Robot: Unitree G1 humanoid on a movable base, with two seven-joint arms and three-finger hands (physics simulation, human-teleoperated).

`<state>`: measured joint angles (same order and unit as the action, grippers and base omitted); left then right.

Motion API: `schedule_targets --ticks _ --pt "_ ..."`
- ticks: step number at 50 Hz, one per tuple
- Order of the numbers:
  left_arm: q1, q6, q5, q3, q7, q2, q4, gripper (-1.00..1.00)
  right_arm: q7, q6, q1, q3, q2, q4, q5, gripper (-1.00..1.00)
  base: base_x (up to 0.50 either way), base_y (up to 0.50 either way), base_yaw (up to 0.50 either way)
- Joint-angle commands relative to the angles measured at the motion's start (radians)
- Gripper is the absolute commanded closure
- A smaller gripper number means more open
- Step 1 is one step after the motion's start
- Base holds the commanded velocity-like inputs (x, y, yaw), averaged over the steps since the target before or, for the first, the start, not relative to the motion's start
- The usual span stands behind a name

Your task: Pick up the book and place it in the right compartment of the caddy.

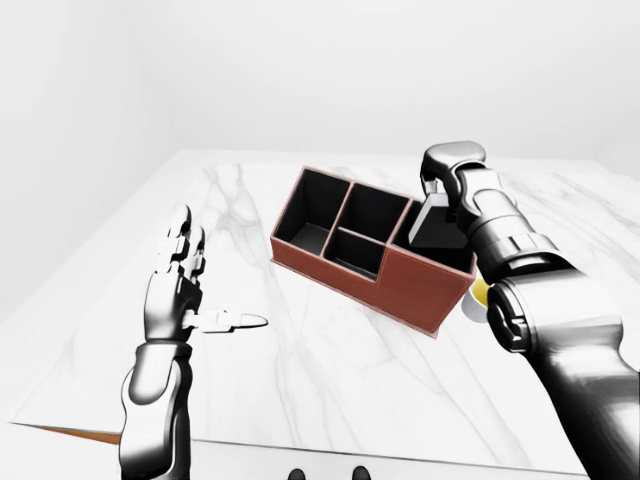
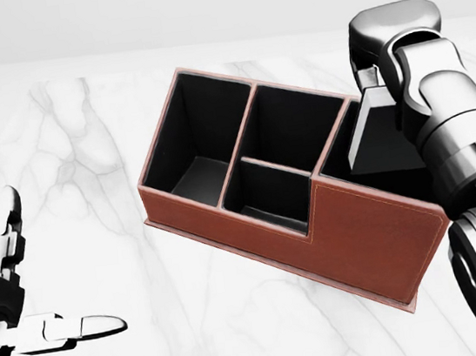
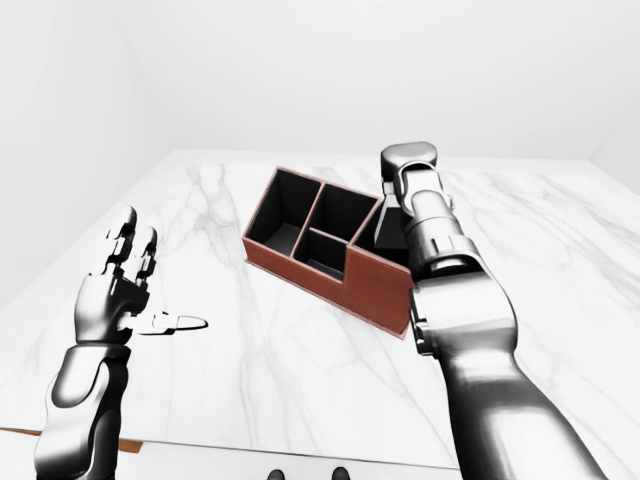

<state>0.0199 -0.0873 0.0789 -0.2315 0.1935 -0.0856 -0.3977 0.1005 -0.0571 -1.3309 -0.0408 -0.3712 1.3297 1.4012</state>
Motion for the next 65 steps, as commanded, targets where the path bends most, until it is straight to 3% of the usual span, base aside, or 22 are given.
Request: schedule_targets --ticks 1,8,39,52,65 --pt "-0.004 0.0 0.004 -0.007 0.002 -0.005 0.008 -1.0 -0.024 -0.018 -0.004 -0.021 0.009 0.0 0.033 1.0 0.0 0.0 0.0" --pt "0.005 0.0 0.014 -0.022 0.009 -0.008 0.013 -1.0 -0.028 -0.03 0.002 -0.02 0.02 0.007 0.039 1.0 0.0 0.0 0.0" --pt "0.031 0.0 0.013 -0.042 0.008 -0.003 0.068 -1.0 -0.048 -0.03 0.043 -0.003 0.04 0.032 0.031 1.0 0.0 0.0 0.0" --pt "-0.017 0.0 0.007 -0.027 -0.011 -0.017 0.166 -1.0 -0.06 -0.03 0.068 0.001 0.052 0.041 0.04 1.0 0.0 0.0 0.0" --pt "-0.016 0.022 0.015 -0.029 -0.018 -0.025 0.193 -1.0 -0.068 -0.03 0.085 0.008 0.067 0.046 0.046 1.0 0.0 0.0 0.0"
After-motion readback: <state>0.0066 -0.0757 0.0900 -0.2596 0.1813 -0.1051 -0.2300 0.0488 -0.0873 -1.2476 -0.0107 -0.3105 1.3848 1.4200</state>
